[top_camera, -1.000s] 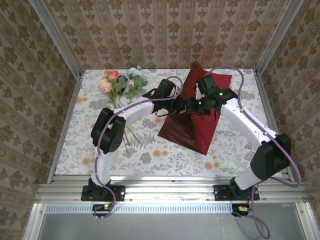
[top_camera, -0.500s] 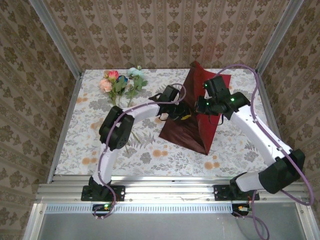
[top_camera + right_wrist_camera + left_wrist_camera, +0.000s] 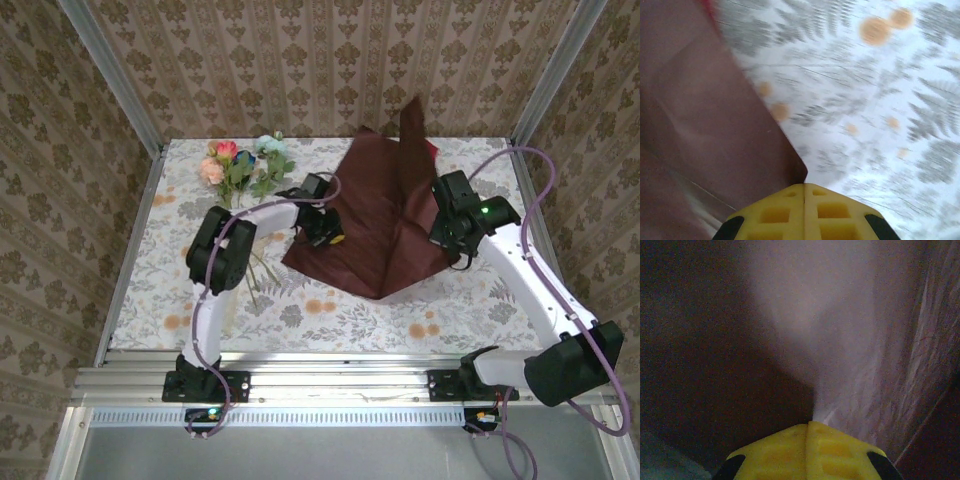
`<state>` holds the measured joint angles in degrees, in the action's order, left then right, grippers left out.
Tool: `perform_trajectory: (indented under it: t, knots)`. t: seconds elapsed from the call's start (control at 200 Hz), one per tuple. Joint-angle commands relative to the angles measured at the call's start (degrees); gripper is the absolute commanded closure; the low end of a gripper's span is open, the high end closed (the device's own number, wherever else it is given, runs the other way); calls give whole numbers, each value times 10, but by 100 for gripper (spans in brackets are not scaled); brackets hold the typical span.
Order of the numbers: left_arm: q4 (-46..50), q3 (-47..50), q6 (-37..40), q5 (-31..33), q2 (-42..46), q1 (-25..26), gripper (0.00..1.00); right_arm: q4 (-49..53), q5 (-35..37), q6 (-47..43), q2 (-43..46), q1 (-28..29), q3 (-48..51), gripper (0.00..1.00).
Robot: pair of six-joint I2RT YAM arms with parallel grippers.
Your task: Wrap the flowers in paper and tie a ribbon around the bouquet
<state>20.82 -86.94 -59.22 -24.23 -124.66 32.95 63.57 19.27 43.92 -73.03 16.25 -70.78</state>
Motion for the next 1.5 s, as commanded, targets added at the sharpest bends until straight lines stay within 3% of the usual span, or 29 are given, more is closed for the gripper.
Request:
perform_trajectory:
  t: [0.0, 0.235, 0.28, 0.355, 0.425, 0.505, 0.575, 0.635, 0.765, 0.86, 0.96, 1.205, 1.495]
  knots:
    - [38, 31, 22, 49, 6, -31, 93, 98, 79, 103, 4, -9, 41, 100]
    - [13, 5, 29, 18, 0, -50, 93, 70, 32, 179, -12, -32, 126, 100]
    - [13, -1, 27, 13, 1, -49, 93, 61, 34, 173, -14, -40, 127, 86]
    - [17, -6, 25, 9, 7, -46, 93, 60, 53, 162, -15, -52, 112, 53]
    - [25, -6, 29, 16, 21, -41, 93, 76, 84, 153, -15, -57, 83, 39]
    - [34, -7, 34, 23, 44, -33, 89, 91, 117, 139, -8, -57, 46, 32]
    - [39, -6, 33, 23, 67, -21, 86, 81, 133, 117, 0, -54, 25, 32]
    - [38, -2, 24, 12, 82, -7, 85, 49, 117, 81, 3, -50, 18, 40]
    - [-7, 43, -31, -36, 98, 25, 84, -94, -48, -8, -33, -49, 37, 53]
    - [-51, 84, -62, -57, 101, 35, 84, -155, -171, -21, -120, -50, 30, 58]
    - [-52, 98, -50, -61, 105, 25, 84, -192, -232, -24, -205, -43, 13, 60]
    - [-66, 131, -36, -92, 76, -21, 84, -203, -241, 0, -305, -41, 39, 68]
    - [-26, 78, 29, -86, 16, -64, 84, -180, -207, 69, -288, -20, 107, 69]
